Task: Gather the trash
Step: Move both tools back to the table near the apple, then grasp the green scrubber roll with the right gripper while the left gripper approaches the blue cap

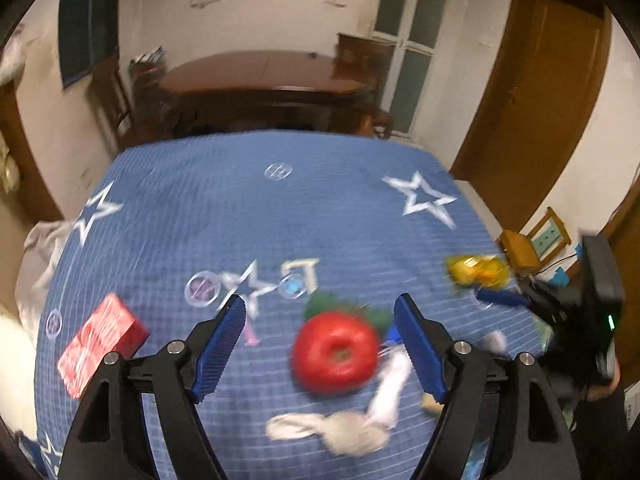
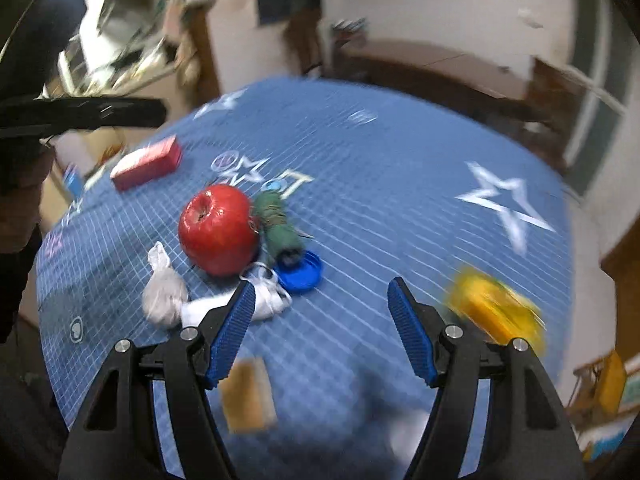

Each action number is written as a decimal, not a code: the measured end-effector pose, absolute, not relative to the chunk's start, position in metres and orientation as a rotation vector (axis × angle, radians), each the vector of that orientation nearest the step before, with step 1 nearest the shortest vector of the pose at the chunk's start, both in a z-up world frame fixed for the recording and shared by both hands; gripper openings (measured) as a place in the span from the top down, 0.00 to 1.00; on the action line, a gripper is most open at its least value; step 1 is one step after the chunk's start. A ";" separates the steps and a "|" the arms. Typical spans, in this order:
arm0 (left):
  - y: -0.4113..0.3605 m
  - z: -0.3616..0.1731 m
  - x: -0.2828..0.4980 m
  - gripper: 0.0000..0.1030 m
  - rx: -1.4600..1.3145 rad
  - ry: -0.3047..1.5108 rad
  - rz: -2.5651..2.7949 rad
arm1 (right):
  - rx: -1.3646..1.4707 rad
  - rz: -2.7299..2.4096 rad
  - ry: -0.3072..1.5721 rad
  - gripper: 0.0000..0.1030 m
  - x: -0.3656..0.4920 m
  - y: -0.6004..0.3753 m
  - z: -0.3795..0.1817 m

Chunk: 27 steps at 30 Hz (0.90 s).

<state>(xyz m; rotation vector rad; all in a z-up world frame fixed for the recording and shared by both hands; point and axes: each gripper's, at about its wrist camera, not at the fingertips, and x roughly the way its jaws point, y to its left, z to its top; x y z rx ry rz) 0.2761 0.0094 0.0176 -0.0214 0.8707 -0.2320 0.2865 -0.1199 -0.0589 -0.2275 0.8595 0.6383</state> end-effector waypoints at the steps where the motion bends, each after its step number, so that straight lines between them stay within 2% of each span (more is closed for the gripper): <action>1: 0.018 0.012 0.276 0.25 -0.025 0.883 -0.226 | -0.254 0.639 0.869 0.36 0.297 -0.111 -0.063; 9: 0.059 -0.016 0.266 0.25 -0.121 0.922 -0.200 | -0.397 0.729 0.932 0.38 0.323 -0.074 -0.084; 13: 0.064 -0.024 0.266 0.25 -0.151 0.935 -0.198 | -0.403 0.764 1.014 0.64 0.339 -0.068 -0.103; 21: 0.064 -0.046 0.259 0.25 -0.169 0.964 -0.225 | -0.195 0.567 1.080 0.68 0.297 -0.137 -0.106; 22: 0.063 -0.050 0.258 0.25 -0.166 0.972 -0.232 | -0.161 0.527 1.086 0.85 0.281 -0.153 -0.105; 27: 0.046 -0.069 0.250 0.25 -0.145 1.007 -0.280 | 0.096 0.489 0.977 0.87 0.207 -0.215 -0.077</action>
